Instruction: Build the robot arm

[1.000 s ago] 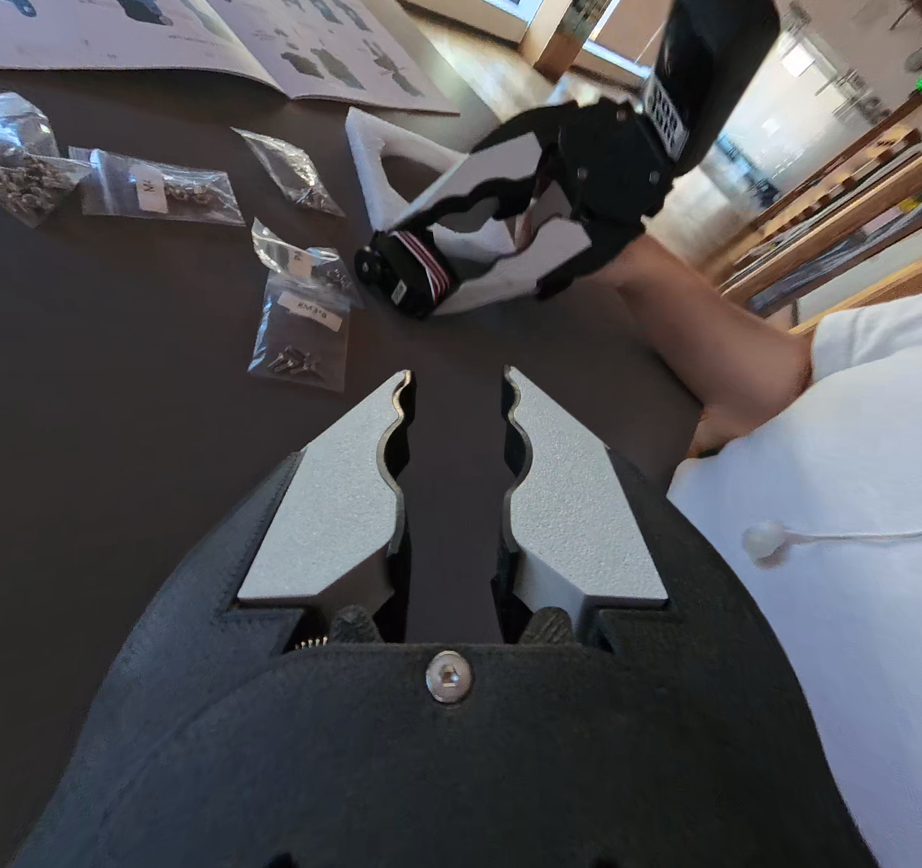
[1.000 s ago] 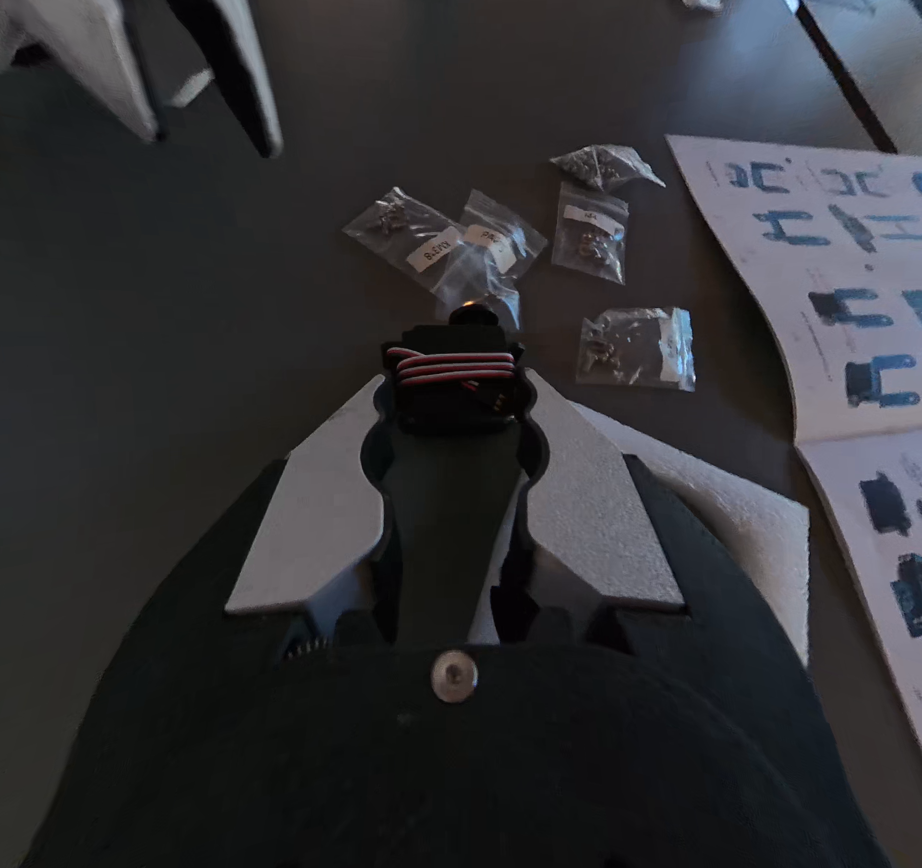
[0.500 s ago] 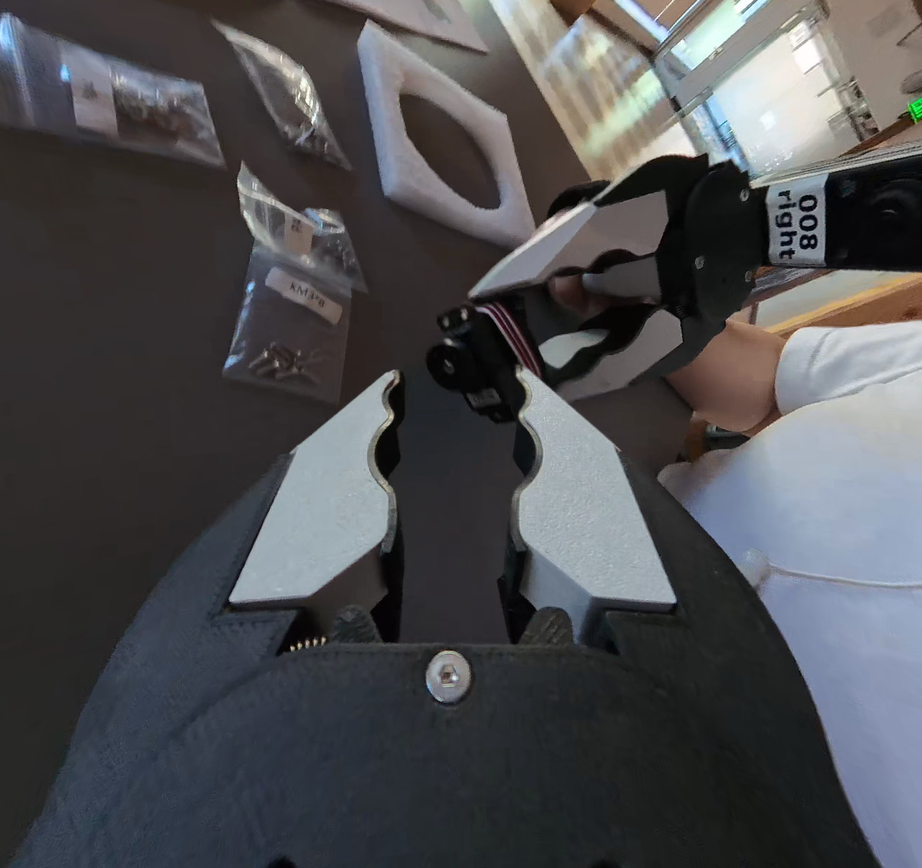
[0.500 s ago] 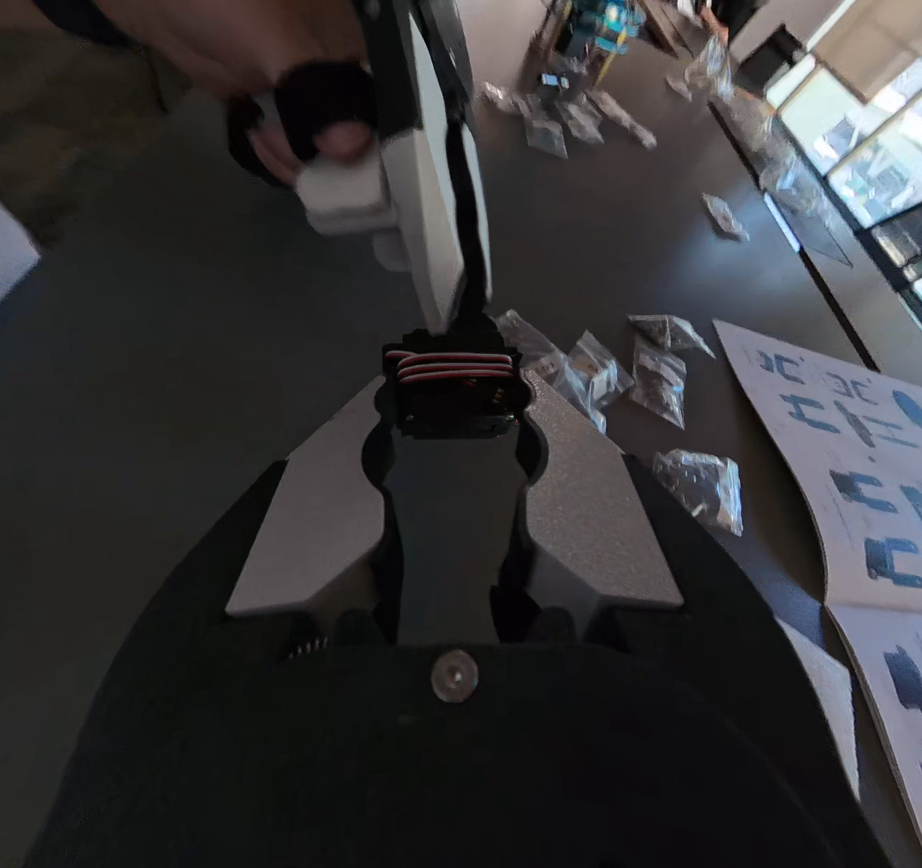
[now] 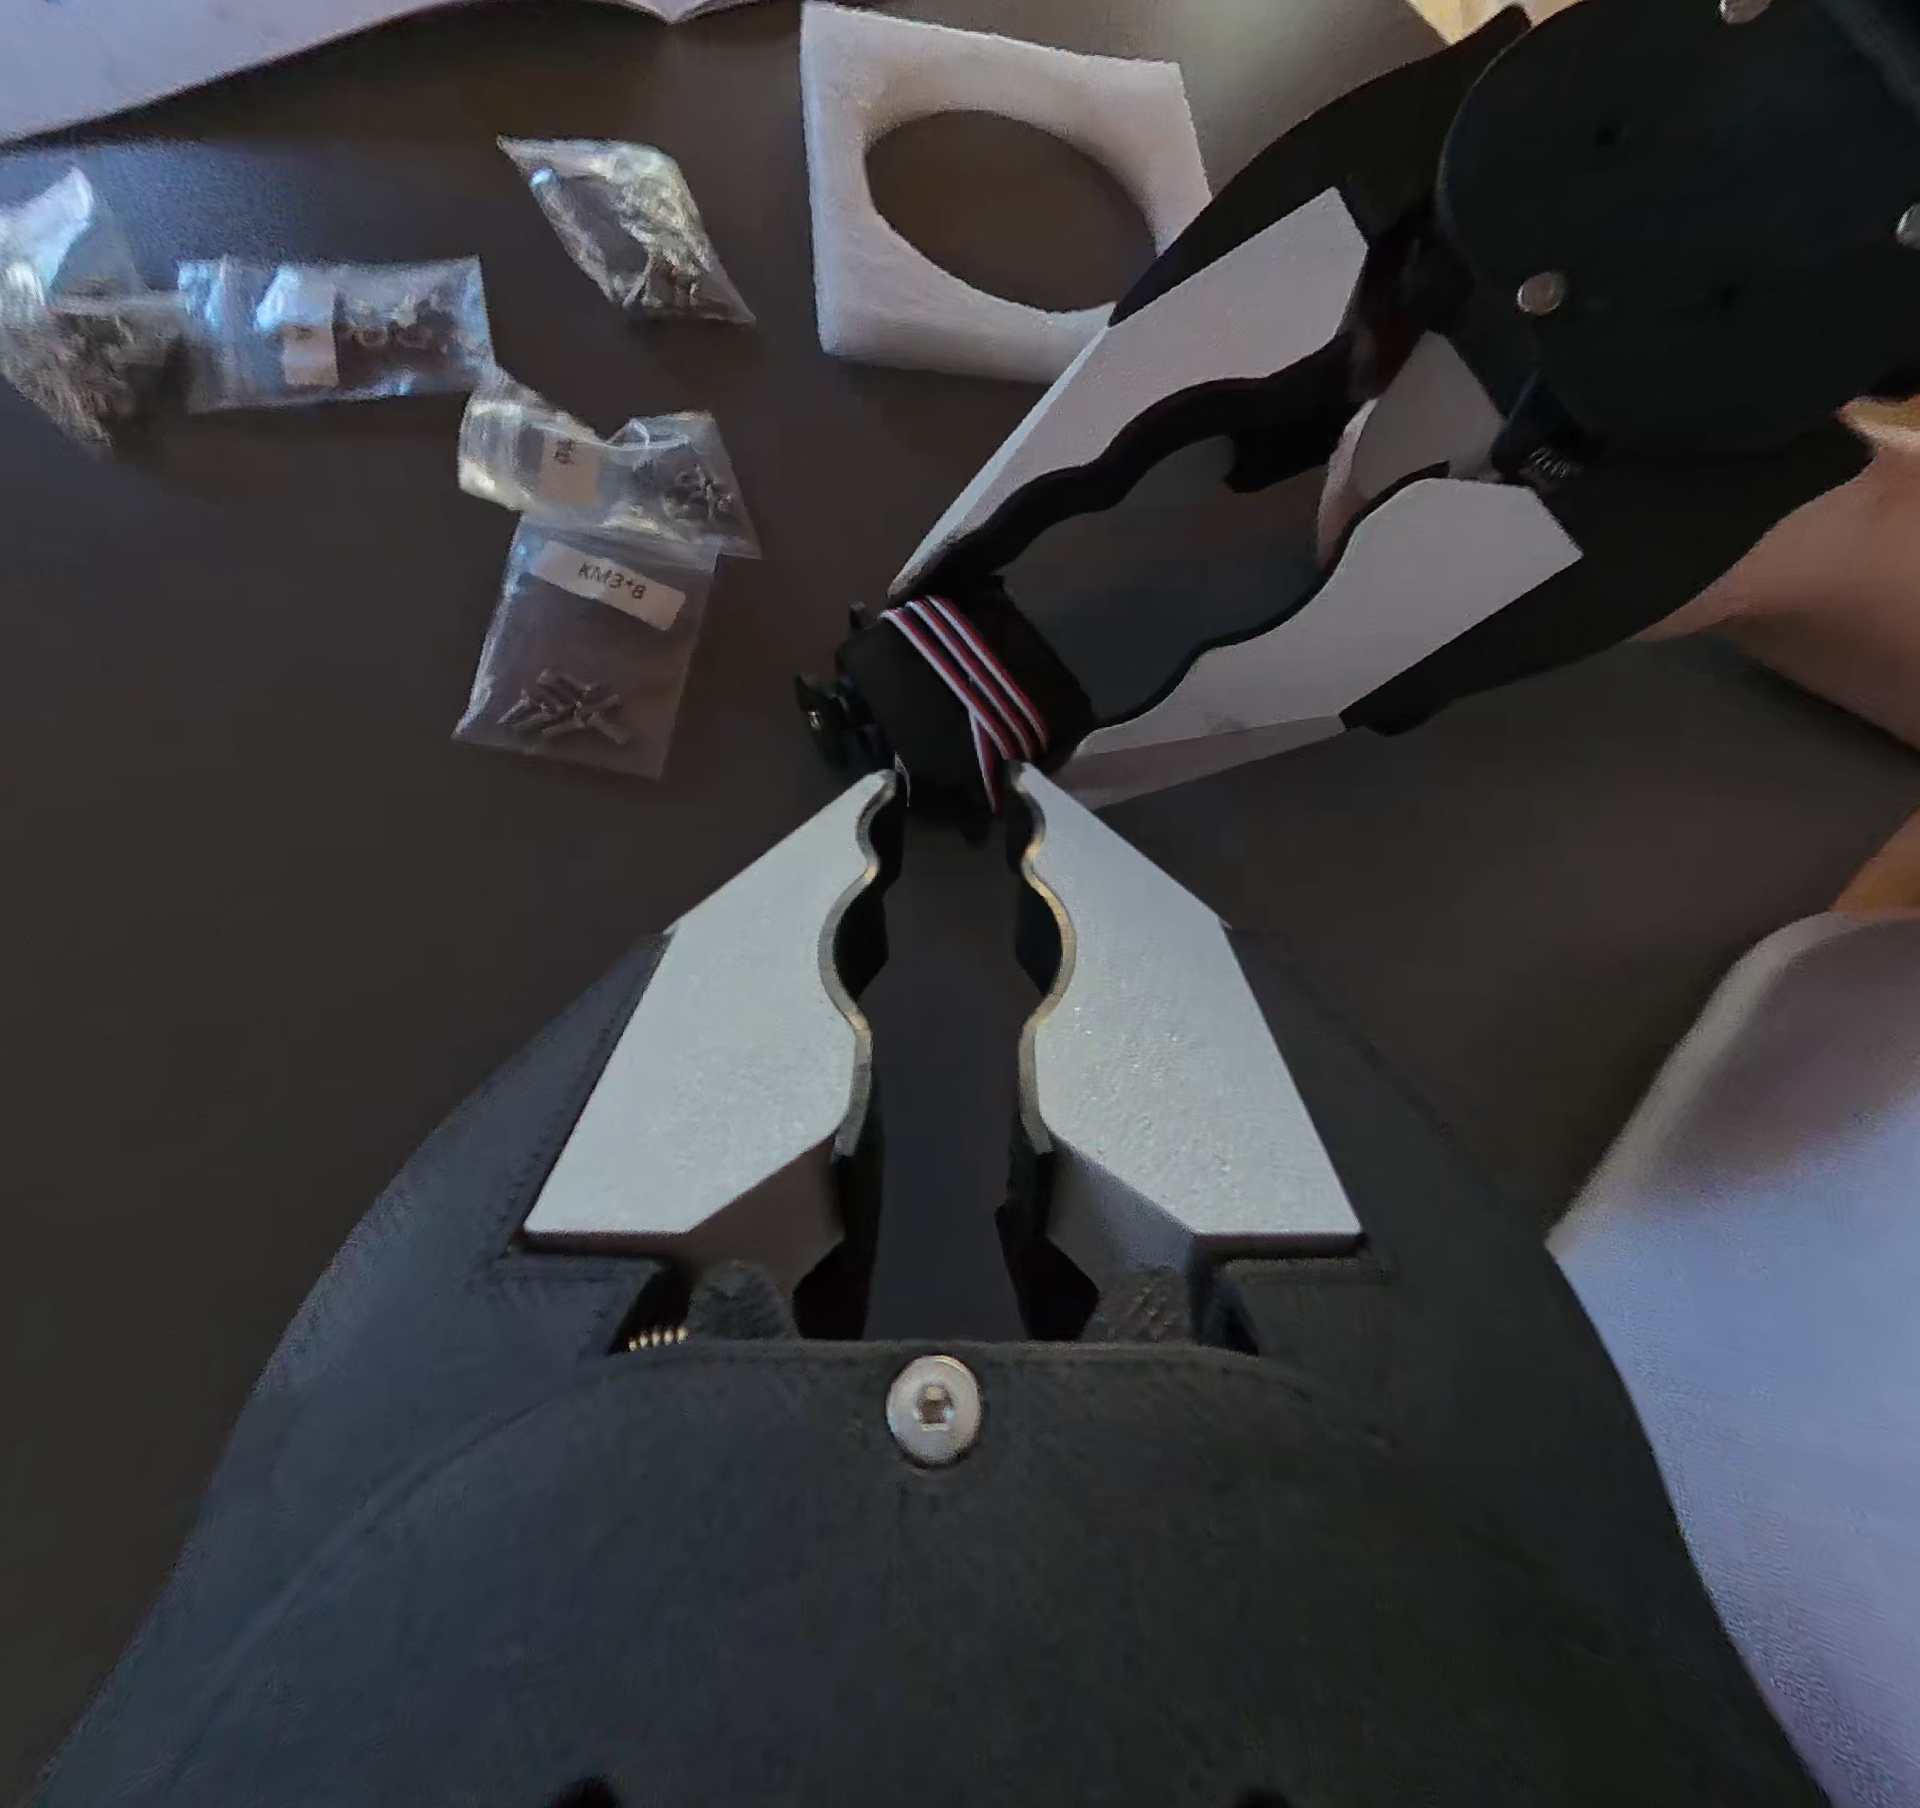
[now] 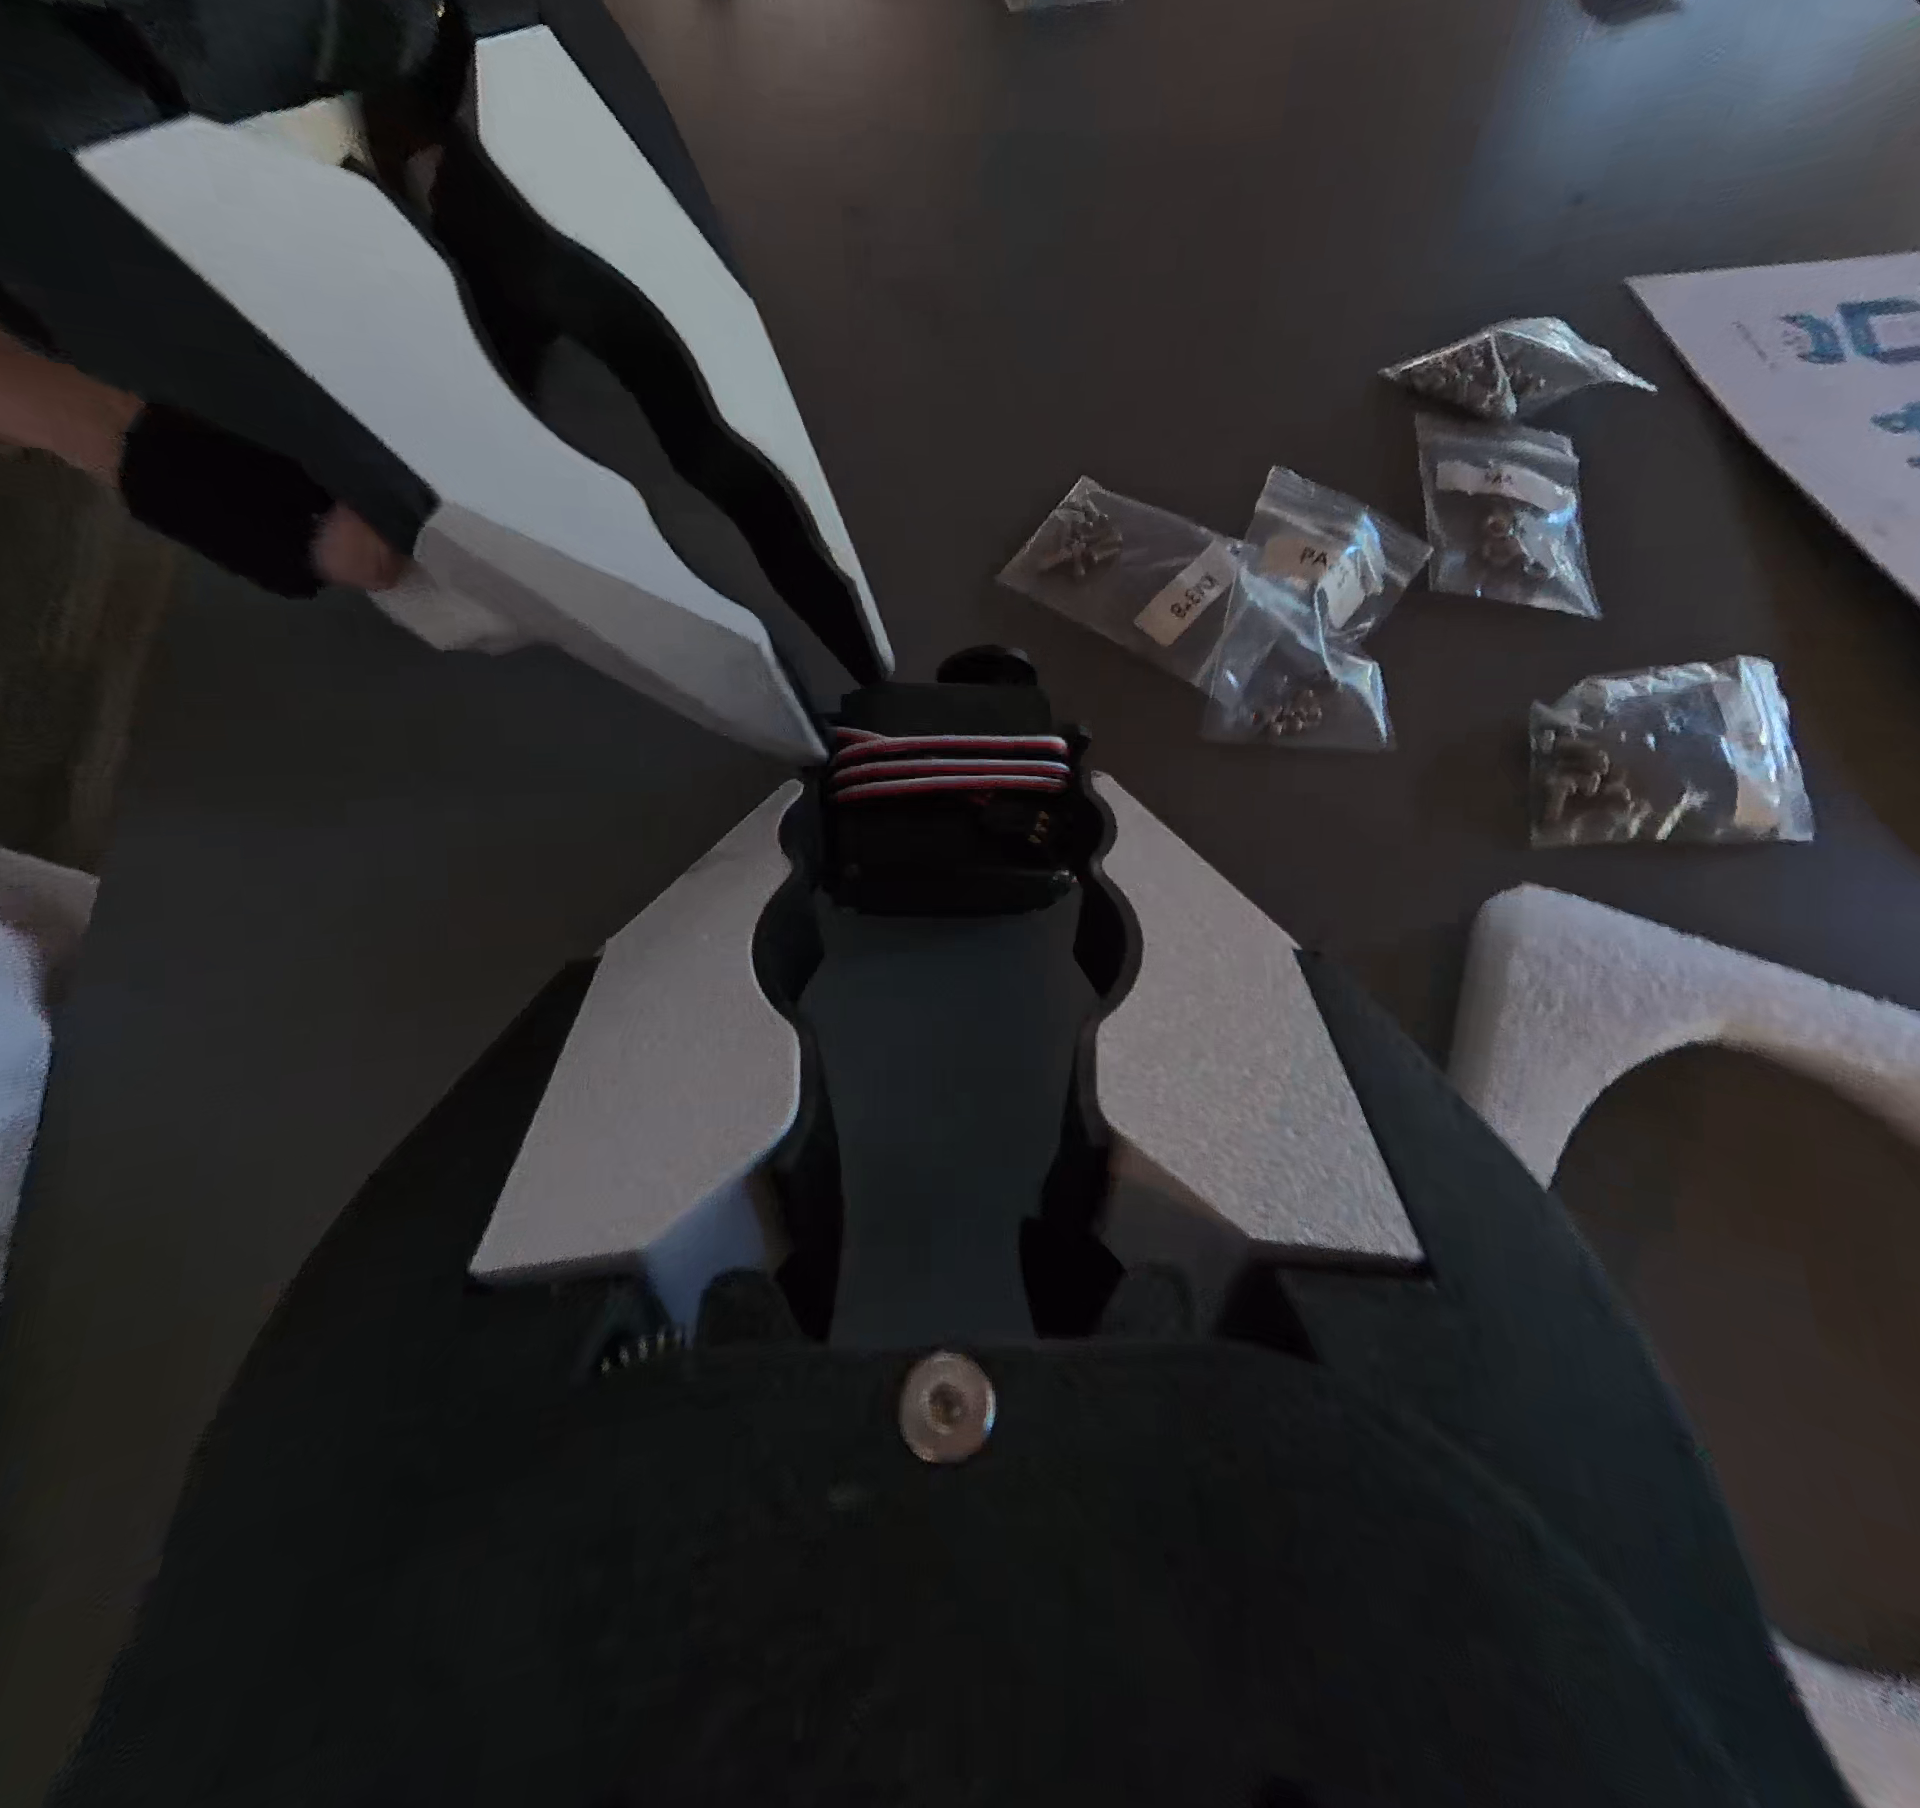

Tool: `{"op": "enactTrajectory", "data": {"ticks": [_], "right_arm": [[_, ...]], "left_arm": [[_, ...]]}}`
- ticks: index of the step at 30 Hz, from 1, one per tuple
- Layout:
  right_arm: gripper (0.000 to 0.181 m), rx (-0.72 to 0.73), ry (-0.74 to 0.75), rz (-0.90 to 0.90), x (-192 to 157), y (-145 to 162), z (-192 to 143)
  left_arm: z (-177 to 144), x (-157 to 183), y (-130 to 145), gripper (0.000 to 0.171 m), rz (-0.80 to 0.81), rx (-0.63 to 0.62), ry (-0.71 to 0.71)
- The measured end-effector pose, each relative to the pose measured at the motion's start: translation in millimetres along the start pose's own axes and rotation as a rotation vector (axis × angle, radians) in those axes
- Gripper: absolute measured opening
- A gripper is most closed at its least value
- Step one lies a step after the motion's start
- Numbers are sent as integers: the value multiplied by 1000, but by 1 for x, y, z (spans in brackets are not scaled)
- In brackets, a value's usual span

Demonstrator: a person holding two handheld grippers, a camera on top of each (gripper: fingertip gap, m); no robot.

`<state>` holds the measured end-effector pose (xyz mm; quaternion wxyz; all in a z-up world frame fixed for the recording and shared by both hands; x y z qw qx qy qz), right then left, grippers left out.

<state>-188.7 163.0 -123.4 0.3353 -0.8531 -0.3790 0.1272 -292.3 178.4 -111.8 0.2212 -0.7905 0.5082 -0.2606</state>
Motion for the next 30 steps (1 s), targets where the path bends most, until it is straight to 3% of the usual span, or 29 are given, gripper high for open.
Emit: {"op": "enactTrajectory", "data": {"ticks": [6,14,16,19,22,26,30], "right_arm": [[48,-13,41,36,0,4,-2],[48,-2,7,73,1,4,-3],[48,-3,-1,74,1,4,-2],[48,-7,-71,107,4,6,-4],[48,-8,-207,186,10,7,-11],[43,11,-205,100,31,10,-30],[34,-14,-179,-9,46,17,-32]], "left_arm": [[3,2,-4,15,60,-41,-21],[-2,0,2,2,50,10,-37],[-3,-6,5,0,48,10,-101],[-2,-10,10,0,70,-26,-119],[-13,-6,-1,0,38,72,-64],[-14,2,-16,37,17,67,31],[1,7,-23,36,58,59,3]]}}
Point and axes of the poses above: each gripper's, where its closed fingertips meet, z out along the fingers, y out of its underside, x = y × z across the jaws, the point moved 7 cm from there along -z, back along the fingers, and after that the axes turned 13 degrees about -x, right-handed, at the moved point
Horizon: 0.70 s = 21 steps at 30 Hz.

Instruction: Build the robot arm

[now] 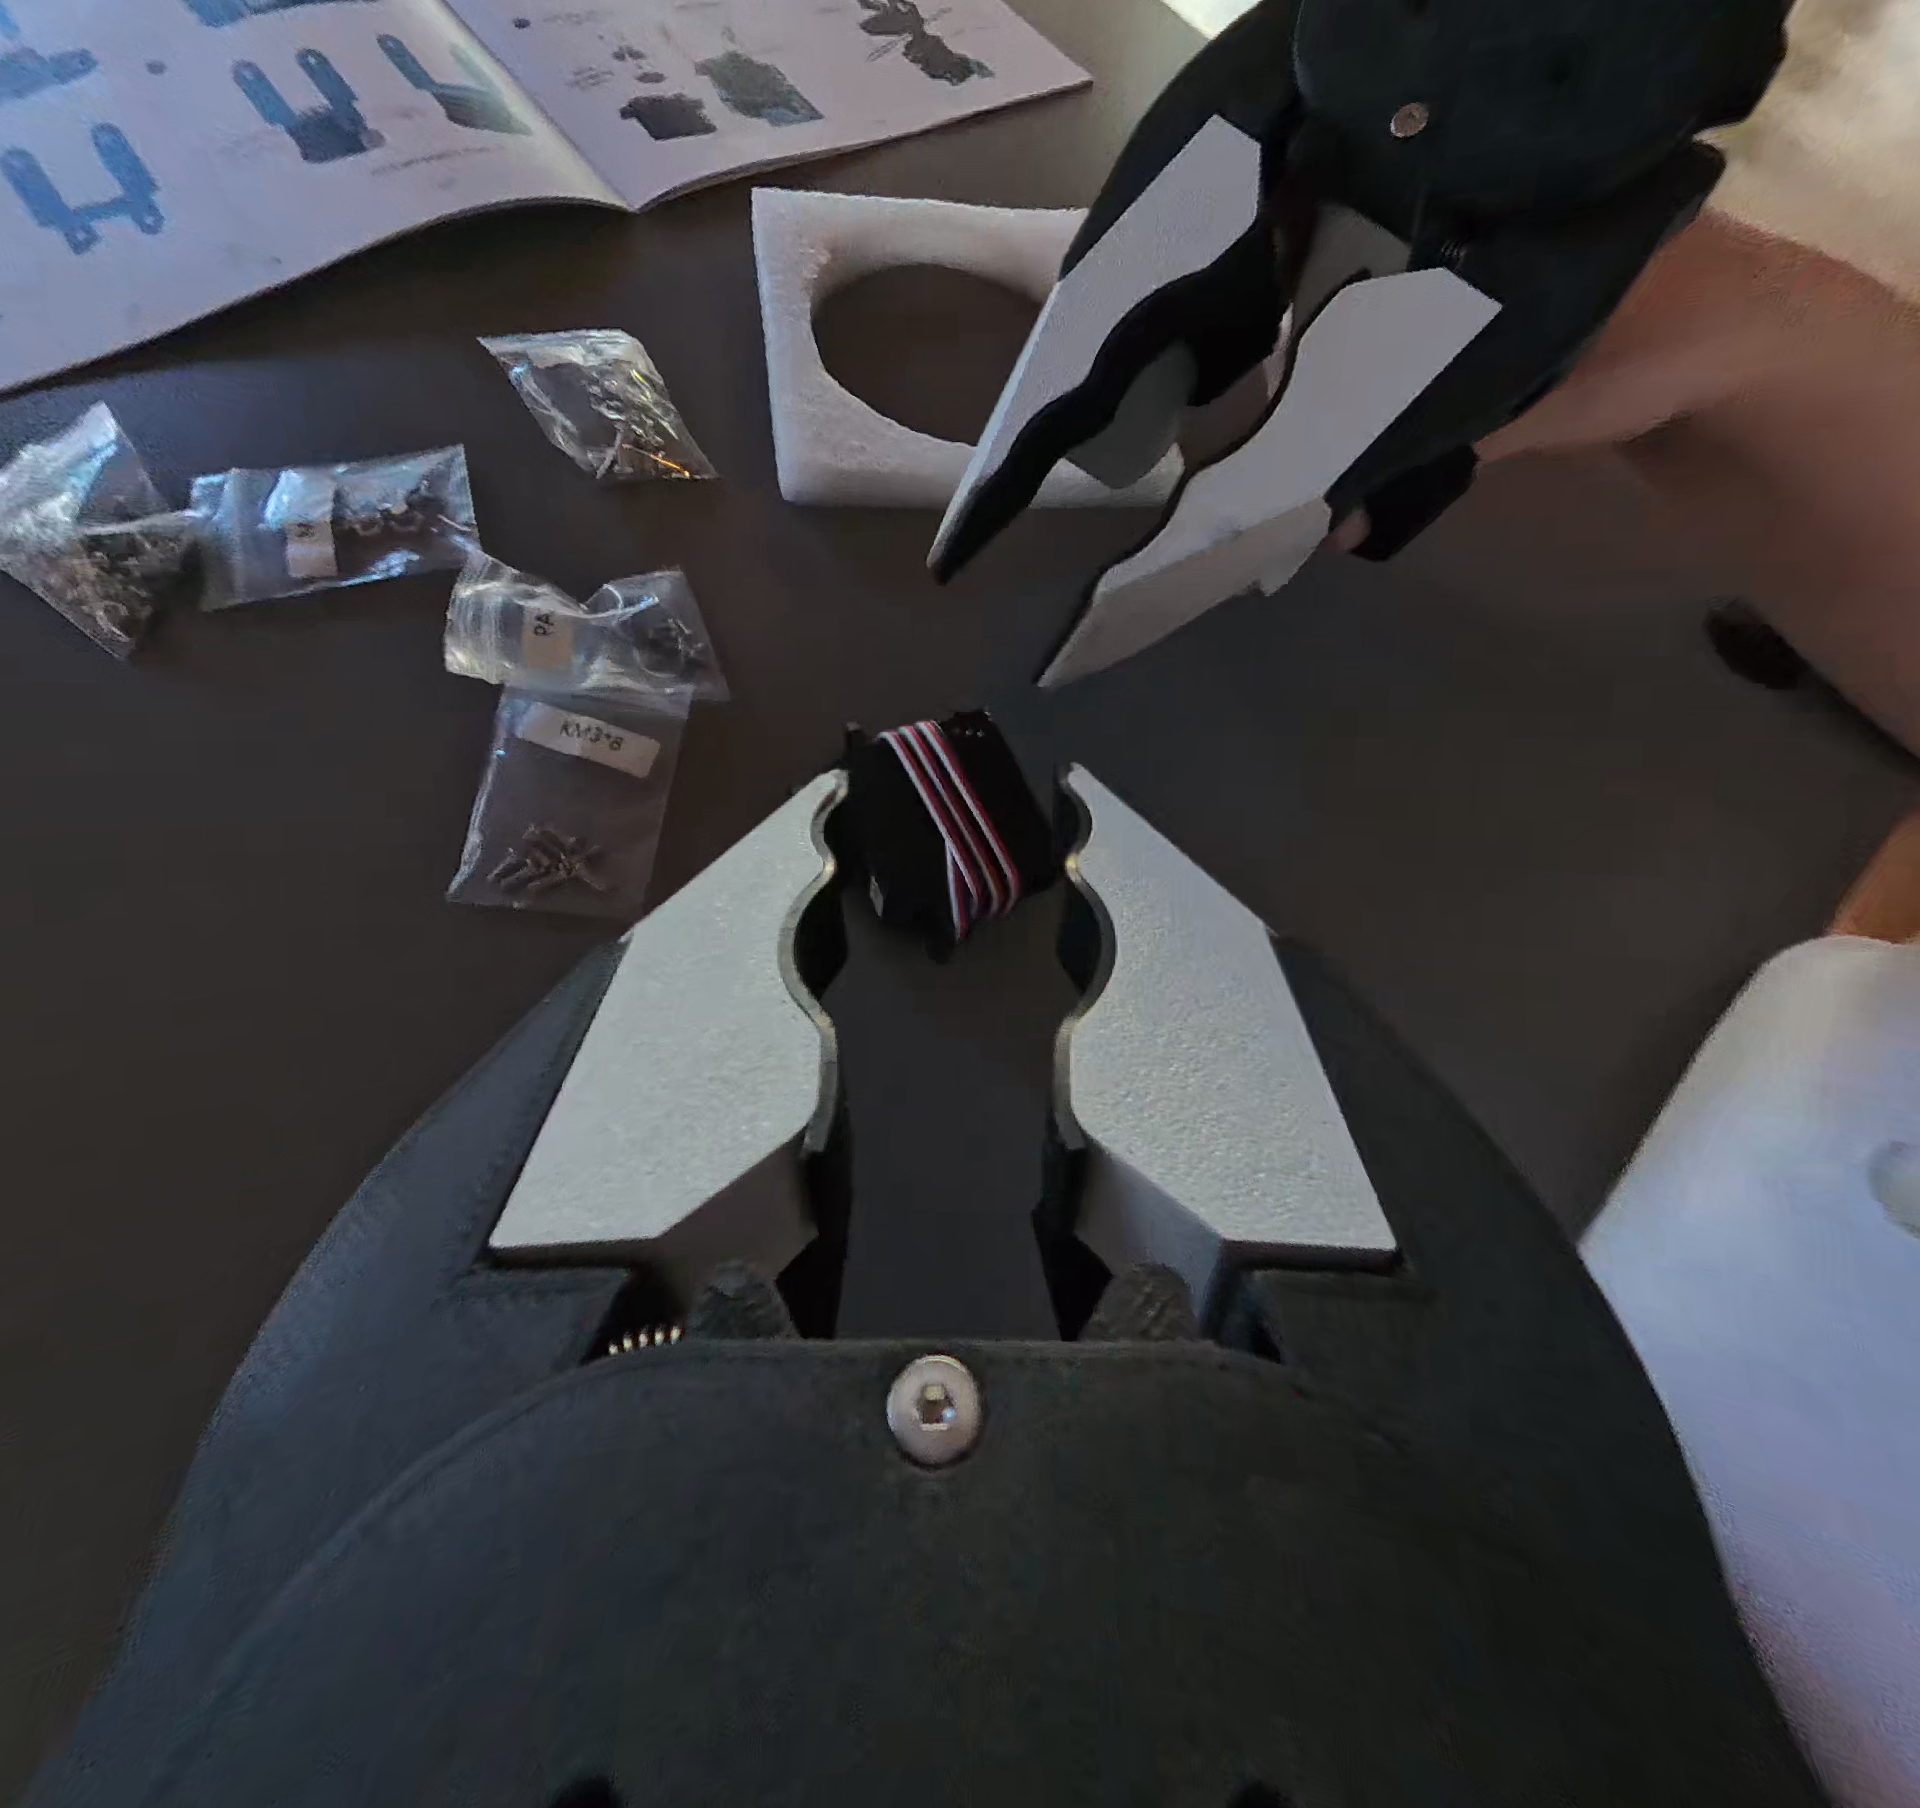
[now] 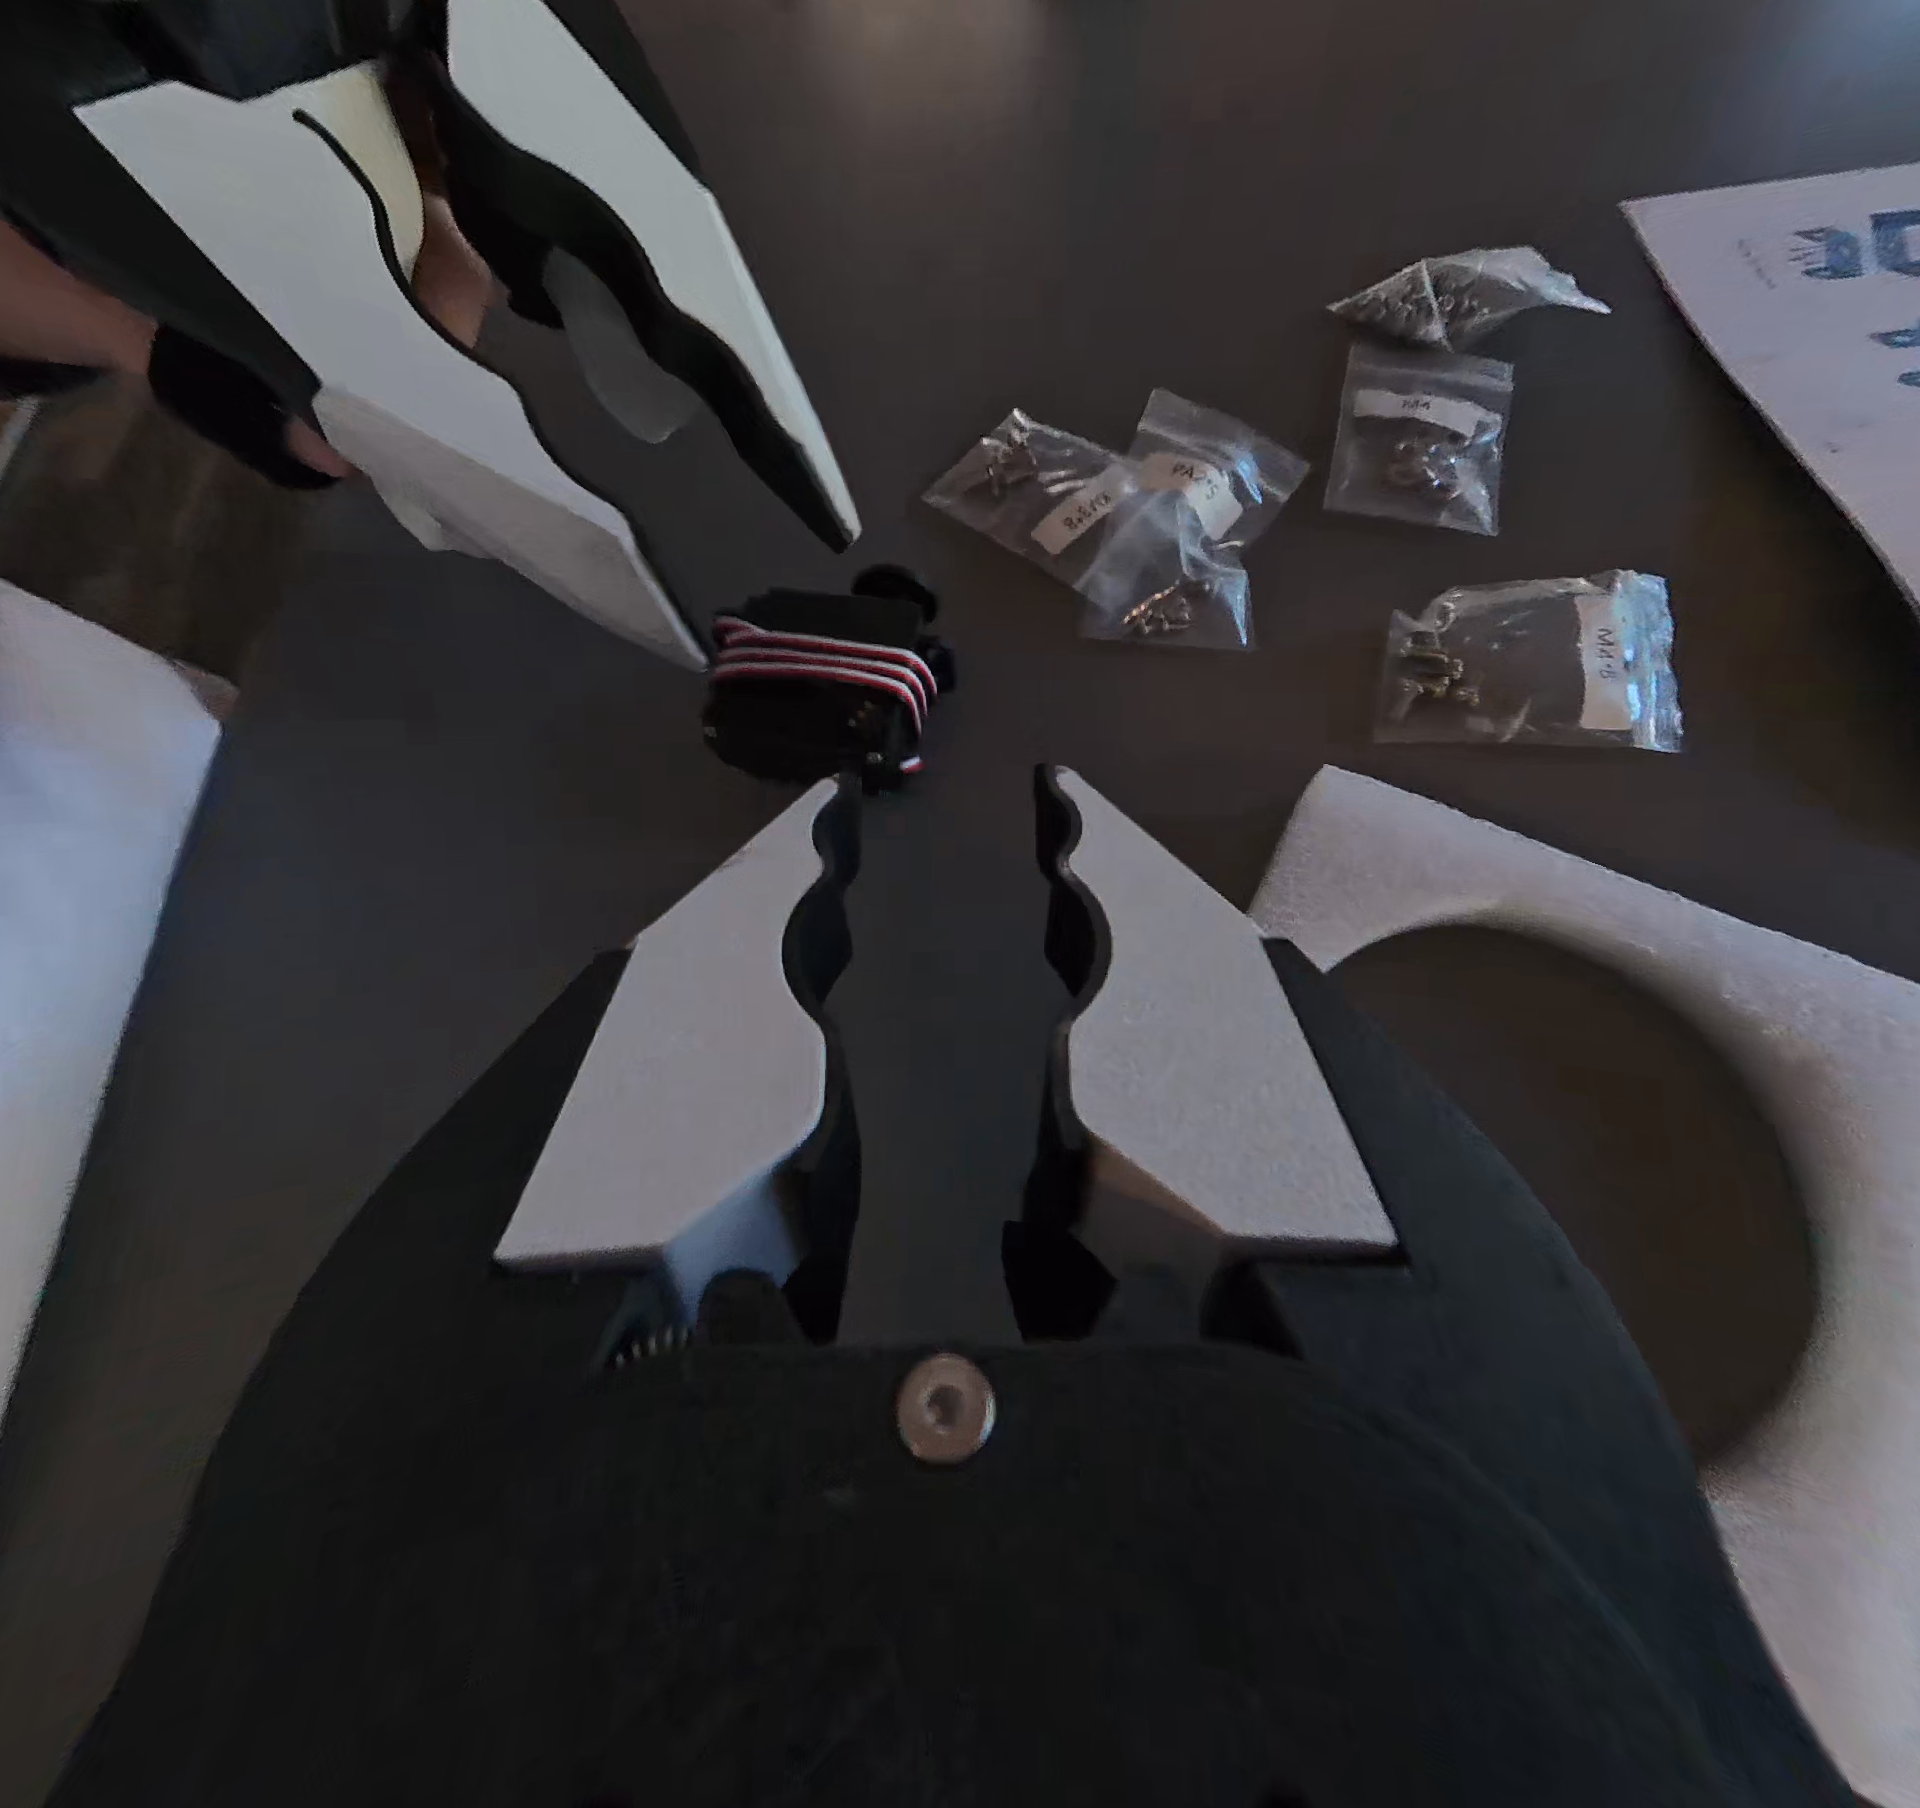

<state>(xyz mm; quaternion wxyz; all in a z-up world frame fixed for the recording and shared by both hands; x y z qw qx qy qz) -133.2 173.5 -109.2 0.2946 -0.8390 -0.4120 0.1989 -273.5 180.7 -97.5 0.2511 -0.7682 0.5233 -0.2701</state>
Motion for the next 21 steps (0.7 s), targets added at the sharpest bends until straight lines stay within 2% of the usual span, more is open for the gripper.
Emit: {"op": "enactTrajectory", "data": {"ticks": [2,6,8,18,21], "right_arm": [[34,-57,38,-41,0,2,3],[19,-197,253,-146,-1,2,7],[16,-232,303,-164,-4,-1,9],[15,-281,333,-148,-7,3,13],[16,-282,327,-150,-6,5,12]], "left_arm": [[7,0,-1,37,29,-37,-45],[16,2,-3,32,75,-62,-78],[19,1,-3,27,101,-78,-81],[19,-6,-7,20,166,-122,-15],[20,-10,-7,20,210,-123,48]]}}
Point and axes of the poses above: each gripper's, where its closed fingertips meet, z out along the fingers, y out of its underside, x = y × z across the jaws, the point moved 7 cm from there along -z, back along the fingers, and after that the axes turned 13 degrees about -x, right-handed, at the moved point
